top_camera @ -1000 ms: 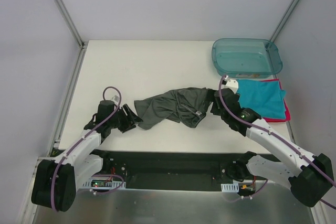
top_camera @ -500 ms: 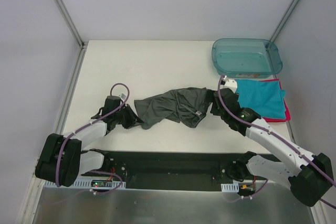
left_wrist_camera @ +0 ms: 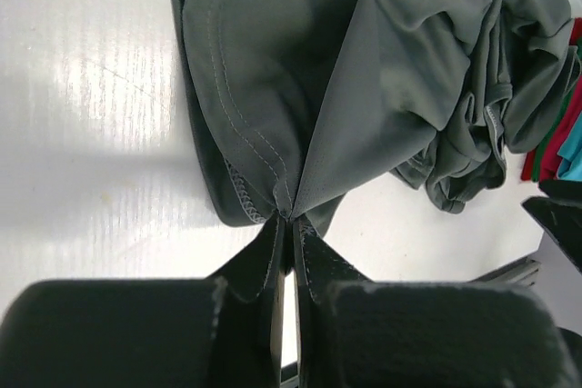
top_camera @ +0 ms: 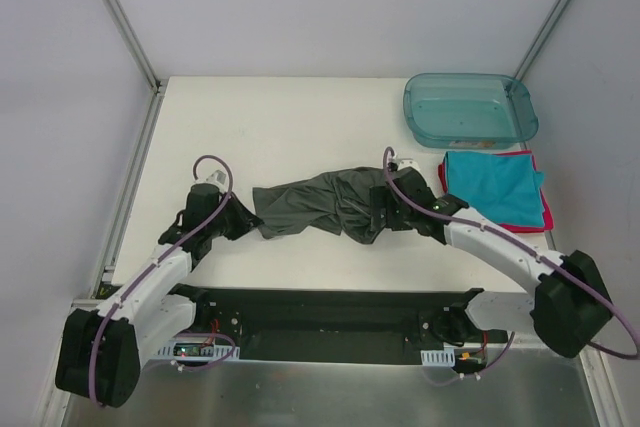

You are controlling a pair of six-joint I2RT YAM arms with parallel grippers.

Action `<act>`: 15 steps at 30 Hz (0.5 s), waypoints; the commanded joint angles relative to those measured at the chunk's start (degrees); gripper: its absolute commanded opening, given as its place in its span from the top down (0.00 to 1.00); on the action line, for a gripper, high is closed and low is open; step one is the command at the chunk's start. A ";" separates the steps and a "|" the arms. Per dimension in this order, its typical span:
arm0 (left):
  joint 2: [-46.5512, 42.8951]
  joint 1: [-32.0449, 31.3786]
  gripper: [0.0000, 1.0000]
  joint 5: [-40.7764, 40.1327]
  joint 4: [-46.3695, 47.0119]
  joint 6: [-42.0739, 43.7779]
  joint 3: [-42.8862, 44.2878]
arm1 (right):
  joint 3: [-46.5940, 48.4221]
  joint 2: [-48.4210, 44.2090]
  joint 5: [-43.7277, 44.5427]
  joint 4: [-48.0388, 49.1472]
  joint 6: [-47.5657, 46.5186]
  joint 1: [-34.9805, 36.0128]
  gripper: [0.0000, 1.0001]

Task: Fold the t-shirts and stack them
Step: Flatten out the tshirt

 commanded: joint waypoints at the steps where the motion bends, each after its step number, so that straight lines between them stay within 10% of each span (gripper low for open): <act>1: -4.66 -0.55 1.00 -5.35 -5.09 1.27 1.24 | 4.93 5.41 -2.37 1.63 1.87 0.50 0.13; 15: -5.11 -0.55 1.00 -6.49 -6.67 1.53 2.12 | 6.35 14.04 -5.09 5.85 4.87 1.82 0.39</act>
